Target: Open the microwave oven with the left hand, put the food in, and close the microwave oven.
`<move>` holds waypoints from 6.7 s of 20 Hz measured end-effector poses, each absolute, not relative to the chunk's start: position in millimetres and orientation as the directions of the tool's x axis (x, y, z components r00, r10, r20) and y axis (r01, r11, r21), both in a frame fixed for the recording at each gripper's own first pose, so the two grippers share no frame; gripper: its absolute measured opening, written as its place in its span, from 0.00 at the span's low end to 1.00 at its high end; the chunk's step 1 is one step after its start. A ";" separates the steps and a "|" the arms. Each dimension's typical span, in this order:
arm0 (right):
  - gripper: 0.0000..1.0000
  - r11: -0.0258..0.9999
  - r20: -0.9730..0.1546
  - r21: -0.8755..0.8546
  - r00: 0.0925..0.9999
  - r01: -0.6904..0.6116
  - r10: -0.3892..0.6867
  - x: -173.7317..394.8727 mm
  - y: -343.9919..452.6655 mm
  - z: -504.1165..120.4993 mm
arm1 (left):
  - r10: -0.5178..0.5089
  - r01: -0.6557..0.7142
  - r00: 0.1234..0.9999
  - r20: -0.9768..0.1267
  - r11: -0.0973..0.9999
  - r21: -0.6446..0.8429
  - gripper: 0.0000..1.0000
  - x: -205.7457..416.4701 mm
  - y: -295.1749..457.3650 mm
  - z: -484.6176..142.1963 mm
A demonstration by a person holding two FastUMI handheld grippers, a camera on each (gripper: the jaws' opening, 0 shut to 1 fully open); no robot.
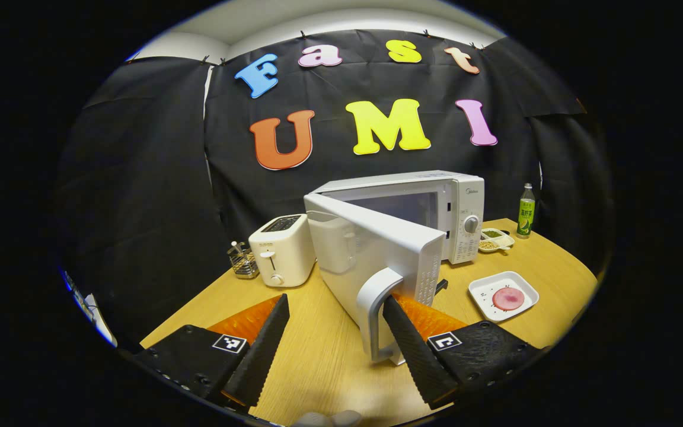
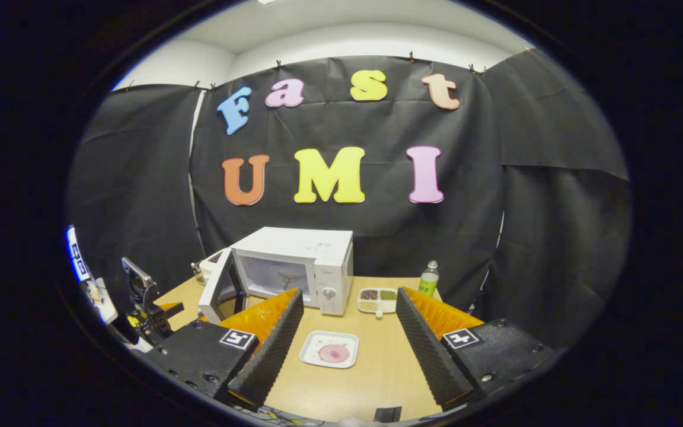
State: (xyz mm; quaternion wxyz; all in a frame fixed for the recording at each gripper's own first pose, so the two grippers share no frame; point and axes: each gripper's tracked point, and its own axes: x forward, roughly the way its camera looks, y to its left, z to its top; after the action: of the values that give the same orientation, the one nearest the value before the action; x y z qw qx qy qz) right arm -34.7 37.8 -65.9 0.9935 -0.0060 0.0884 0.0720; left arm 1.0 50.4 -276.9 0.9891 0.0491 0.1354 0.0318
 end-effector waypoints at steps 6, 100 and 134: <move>1.00 0.982 -0.187 -0.009 0.965 -0.189 0.184 -39.7 64.1 -74.0 | 0.179 -0.154 0.947 -0.266 0.982 0.110 0.95 -27.9 114.9 -276.7; 0.04 0.303 -0.317 0.924 0.913 0.235 0.257 274.7 303.4 -384.3 | 0.085 -0.071 0.970 -0.226 0.995 0.069 0.95 -38.3 121.7 -180.1; 1.00 0.954 -0.144 0.276 0.977 -0.116 0.160 247.7 237.9 -230.7 | 0.160 -0.144 0.978 -0.134 0.982 0.122 0.95 -11.9 178.3 -130.8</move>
State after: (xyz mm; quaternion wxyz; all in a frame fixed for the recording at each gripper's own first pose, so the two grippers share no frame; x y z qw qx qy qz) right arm 247.7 237.9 -230.7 0.9850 0.1343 0.0825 0.0699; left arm -11.9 178.3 -130.8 0.9929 0.0561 0.0717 0.0765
